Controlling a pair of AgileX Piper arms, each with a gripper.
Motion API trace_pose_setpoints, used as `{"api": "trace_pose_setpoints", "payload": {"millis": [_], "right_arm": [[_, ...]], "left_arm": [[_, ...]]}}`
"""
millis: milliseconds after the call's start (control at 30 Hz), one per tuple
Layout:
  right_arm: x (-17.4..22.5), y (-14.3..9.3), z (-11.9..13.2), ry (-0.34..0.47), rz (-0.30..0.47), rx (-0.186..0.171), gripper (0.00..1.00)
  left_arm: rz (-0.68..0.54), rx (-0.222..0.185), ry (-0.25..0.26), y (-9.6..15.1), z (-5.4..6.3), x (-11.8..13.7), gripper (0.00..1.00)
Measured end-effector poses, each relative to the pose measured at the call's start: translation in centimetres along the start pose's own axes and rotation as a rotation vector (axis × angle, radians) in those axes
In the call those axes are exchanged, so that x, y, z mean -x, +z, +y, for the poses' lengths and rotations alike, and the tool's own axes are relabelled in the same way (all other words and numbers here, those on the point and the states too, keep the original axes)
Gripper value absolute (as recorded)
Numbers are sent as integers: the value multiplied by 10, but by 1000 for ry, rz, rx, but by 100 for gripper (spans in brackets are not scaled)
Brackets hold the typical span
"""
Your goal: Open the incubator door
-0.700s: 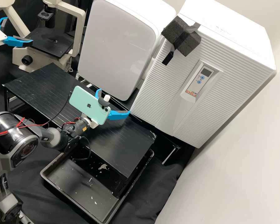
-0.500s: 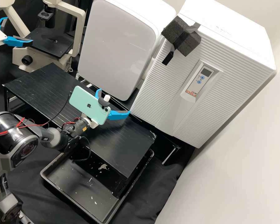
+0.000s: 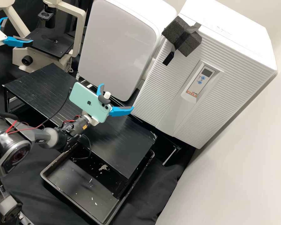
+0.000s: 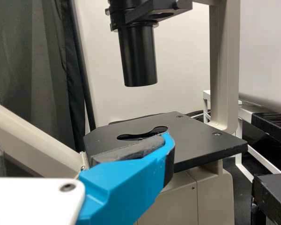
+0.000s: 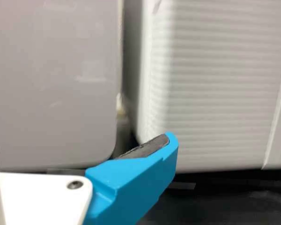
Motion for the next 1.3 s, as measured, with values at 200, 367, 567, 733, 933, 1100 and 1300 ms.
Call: {"api": "trace_pose_setpoints", "payload": {"millis": [200,367,567,733,933,1100,1300], "right_arm": [[-7,-31,31,181,20,-15,100],[-18,-58,44,279,18,4,100],[-31,-77,52,370,-71,19,100],[-45,-79,54,403,-166,25,100],[-58,-80,58,433,-222,15,100],[-64,-77,65,458,-233,19,100],[-65,-71,76,492,-253,11,100]], "left_arm": [[0,0,0,0,0,0,100],[0,0,0,0,0,0,100],[0,0,0,0,0,0,100],[0,0,0,0,0,0,100],[0,0,0,0,0,0,100],[0,0,0,0,0,0,100],[0,0,0,0,0,0,100]]}}
